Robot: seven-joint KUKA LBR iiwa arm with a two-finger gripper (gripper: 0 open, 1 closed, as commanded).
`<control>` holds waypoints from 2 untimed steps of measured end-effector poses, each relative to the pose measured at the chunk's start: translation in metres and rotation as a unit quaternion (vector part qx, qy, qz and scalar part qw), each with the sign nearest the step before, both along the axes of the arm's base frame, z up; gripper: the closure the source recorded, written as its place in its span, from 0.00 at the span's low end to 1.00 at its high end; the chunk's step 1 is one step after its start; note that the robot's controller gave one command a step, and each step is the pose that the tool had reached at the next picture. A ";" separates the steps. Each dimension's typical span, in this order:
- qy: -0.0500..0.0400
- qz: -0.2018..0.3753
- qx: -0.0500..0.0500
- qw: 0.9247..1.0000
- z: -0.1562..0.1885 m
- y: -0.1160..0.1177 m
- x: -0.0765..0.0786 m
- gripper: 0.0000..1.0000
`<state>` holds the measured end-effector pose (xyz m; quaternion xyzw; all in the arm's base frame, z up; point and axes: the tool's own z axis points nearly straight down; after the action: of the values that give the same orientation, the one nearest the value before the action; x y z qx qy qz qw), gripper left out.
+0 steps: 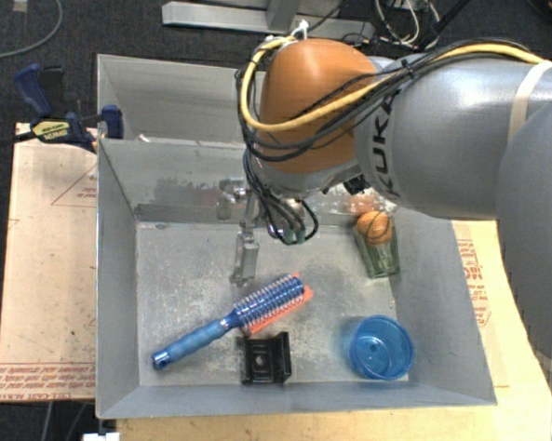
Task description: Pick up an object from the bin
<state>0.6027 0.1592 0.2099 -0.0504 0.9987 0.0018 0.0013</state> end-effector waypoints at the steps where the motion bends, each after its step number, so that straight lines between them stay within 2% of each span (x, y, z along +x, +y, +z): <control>1: 0.004 0.085 -0.003 0.996 -0.005 -0.012 -0.011 0.00; 2: -0.007 0.058 0.002 0.998 -0.023 -0.012 -0.025 0.00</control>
Offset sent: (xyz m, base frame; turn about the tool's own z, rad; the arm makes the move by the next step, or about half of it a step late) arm -0.0683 -0.0471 -0.1399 0.1492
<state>0.5776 0.1471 0.1873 -0.1080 0.9941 0.0030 0.0078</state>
